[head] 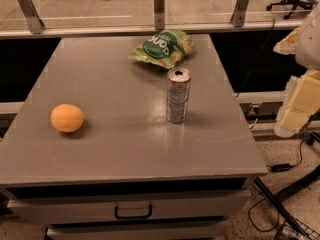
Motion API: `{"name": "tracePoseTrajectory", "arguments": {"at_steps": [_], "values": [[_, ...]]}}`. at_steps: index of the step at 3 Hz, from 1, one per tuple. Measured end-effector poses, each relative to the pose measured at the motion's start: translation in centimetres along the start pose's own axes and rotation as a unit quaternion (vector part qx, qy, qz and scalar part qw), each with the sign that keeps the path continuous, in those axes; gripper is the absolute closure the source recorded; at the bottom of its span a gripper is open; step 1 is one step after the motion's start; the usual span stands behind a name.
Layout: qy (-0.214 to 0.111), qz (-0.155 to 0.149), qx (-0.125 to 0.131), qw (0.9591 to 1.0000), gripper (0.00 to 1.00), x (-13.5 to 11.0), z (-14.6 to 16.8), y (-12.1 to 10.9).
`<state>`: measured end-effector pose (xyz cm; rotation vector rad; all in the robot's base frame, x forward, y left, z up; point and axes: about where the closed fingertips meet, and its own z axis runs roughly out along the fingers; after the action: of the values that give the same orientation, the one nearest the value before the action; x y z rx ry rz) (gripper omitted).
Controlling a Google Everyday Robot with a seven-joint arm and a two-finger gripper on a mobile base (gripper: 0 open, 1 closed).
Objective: Move orange near redbull can
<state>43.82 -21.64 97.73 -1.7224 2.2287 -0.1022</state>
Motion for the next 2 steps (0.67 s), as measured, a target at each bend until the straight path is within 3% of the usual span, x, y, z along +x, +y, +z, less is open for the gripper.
{"name": "tracePoseTrajectory", "arguments": {"at_steps": [1, 2], "values": [[-0.001, 0.0, 0.001, 1.0, 0.0, -0.1, -0.1, 0.0], [-0.048, -0.008, 0.003, 0.9988, 0.0, -3.5, -0.7, -1.0]]}}
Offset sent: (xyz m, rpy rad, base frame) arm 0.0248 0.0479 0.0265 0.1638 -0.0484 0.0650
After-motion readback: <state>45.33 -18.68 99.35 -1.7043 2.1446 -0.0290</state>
